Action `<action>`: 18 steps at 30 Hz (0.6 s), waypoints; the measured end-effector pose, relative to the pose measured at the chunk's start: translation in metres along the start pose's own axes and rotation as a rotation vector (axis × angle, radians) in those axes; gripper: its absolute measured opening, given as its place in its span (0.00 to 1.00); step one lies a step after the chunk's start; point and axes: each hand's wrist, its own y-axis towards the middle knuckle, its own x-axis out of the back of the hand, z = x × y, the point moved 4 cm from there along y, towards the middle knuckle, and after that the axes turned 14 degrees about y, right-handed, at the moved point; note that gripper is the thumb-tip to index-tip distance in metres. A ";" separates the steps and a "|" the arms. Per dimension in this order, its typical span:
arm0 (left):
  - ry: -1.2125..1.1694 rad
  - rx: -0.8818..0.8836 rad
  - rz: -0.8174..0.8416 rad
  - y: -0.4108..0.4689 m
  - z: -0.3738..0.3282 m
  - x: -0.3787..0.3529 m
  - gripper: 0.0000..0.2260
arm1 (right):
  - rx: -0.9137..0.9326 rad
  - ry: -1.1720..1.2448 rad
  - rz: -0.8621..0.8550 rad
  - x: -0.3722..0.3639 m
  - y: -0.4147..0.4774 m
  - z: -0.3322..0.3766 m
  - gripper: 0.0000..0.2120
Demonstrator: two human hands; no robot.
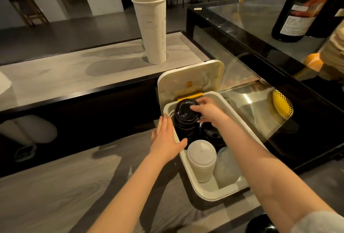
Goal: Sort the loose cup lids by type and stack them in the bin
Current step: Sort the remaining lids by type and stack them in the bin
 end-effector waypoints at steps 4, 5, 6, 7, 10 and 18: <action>0.006 -0.024 -0.014 0.002 0.003 0.003 0.43 | 0.086 -0.657 -0.145 -0.006 0.009 -0.004 0.21; 0.009 -0.031 -0.017 0.003 0.004 0.003 0.43 | 0.111 -0.769 -0.173 -0.006 0.009 -0.003 0.22; 0.014 -0.039 -0.016 0.003 0.006 0.004 0.44 | 0.149 -0.847 -0.199 -0.007 0.006 0.000 0.23; 0.019 -0.047 -0.014 0.004 0.008 0.005 0.43 | 0.193 -0.895 -0.217 -0.008 0.005 0.002 0.24; 0.013 -0.080 -0.001 0.005 0.013 0.009 0.42 | 0.460 -0.881 -0.171 -0.010 -0.001 0.007 0.24; 0.023 -0.152 0.086 0.003 0.028 0.015 0.42 | 0.498 -1.113 0.153 -0.015 -0.010 -0.018 0.26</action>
